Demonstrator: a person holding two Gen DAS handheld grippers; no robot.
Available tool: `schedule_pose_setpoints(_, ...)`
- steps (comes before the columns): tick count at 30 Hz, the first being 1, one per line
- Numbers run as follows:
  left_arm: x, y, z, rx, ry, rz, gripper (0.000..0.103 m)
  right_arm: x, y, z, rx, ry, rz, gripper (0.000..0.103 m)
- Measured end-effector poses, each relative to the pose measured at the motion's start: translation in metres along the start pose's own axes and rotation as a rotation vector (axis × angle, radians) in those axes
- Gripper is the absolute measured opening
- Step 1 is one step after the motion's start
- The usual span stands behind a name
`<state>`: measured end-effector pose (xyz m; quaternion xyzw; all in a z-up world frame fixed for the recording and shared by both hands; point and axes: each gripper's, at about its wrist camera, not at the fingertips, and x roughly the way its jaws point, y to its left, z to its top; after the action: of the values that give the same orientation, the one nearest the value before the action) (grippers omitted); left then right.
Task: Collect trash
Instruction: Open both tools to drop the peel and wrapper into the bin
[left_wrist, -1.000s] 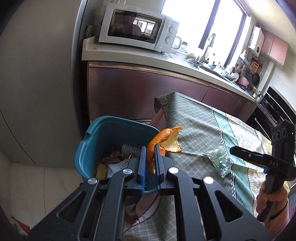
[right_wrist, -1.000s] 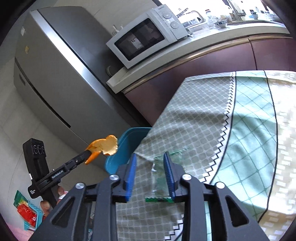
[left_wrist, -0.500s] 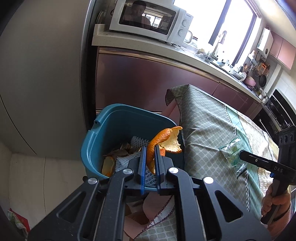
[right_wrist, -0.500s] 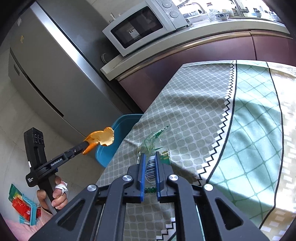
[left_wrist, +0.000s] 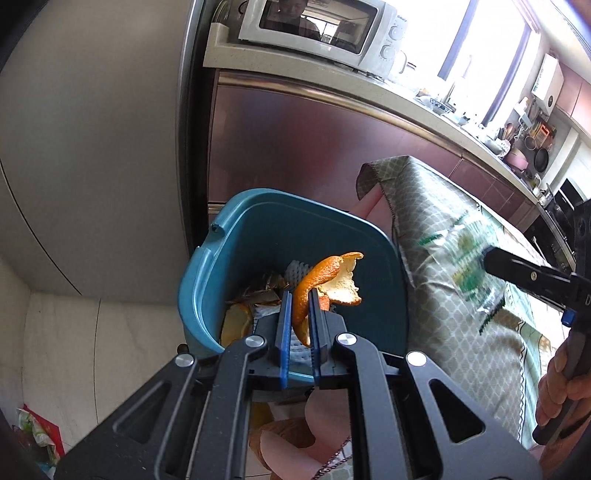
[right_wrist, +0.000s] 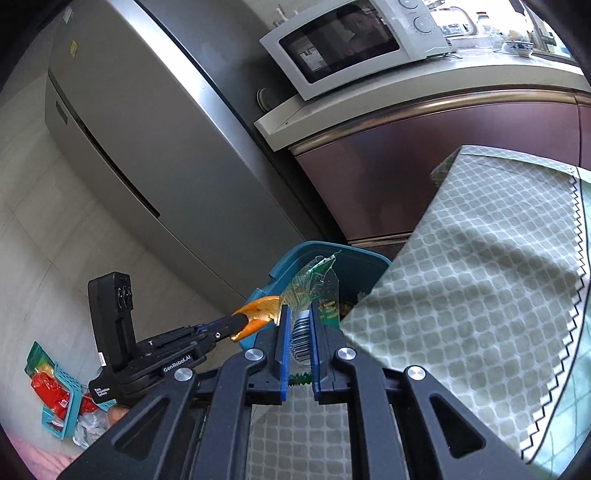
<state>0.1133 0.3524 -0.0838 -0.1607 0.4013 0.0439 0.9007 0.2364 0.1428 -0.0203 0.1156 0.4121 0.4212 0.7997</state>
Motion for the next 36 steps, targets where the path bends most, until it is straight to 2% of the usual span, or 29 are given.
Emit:
schedule_pose_setpoints(6,0.018,0.005,-0.001,-0.003,0.032,0.012,0.009,0.041,0.003,0.011,0.007,0.063,-0.005,0.009)
schedule_pose_setpoints(11,0.038,0.008,-0.002,-0.017,0.065,0.003,0.010,0.070,0.000,0.013,0.023,0.116,-0.039,0.013)
schedule_pose_setpoints(13,0.046,0.009,-0.002,-0.022,0.075,0.003,0.013,0.076,-0.002,0.013,0.041,0.134,-0.042,0.014)
schedule_pose_setpoints(14,0.049,0.008,-0.002,-0.024,0.078,0.001,0.013,0.076,-0.003,0.014,0.044,0.129,-0.044,0.018)
schedule_pose_setpoints(17,0.053,0.009,-0.004,-0.022,0.085,-0.020,0.022,0.071,-0.004,0.014,0.041,0.114,-0.047,0.024)
schedule_pose_setpoints(20,0.056,0.005,-0.005,-0.010,0.083,-0.019,0.025,0.066,-0.008,0.010,0.054,0.107,-0.040,0.025)
schedule_pose_setpoints(23,0.050,-0.001,-0.006,0.004,0.062,-0.026,0.031,0.058,-0.009,0.007,0.055,0.094,-0.029,0.031)
schedule_pose_setpoints(28,0.025,-0.013,-0.010,0.041,-0.003,-0.043,0.048,0.036,-0.006,-0.003,0.040,0.059,-0.019,0.039)
schedule_pose_setpoints(30,0.012,-0.021,-0.010,0.060,-0.034,-0.054,0.051,0.024,-0.003,-0.007,0.029,0.033,-0.022,0.043)
schedule_pose_setpoints(34,-0.015,-0.036,-0.013,0.105,-0.102,-0.068,0.062,-0.008,0.002,-0.019,-0.011,-0.036,-0.062,0.056)
schedule_pose_setpoints(36,-0.027,-0.046,-0.016,0.126,-0.135,-0.072,0.074,-0.022,0.006,-0.027,-0.031,-0.076,-0.103,0.062)
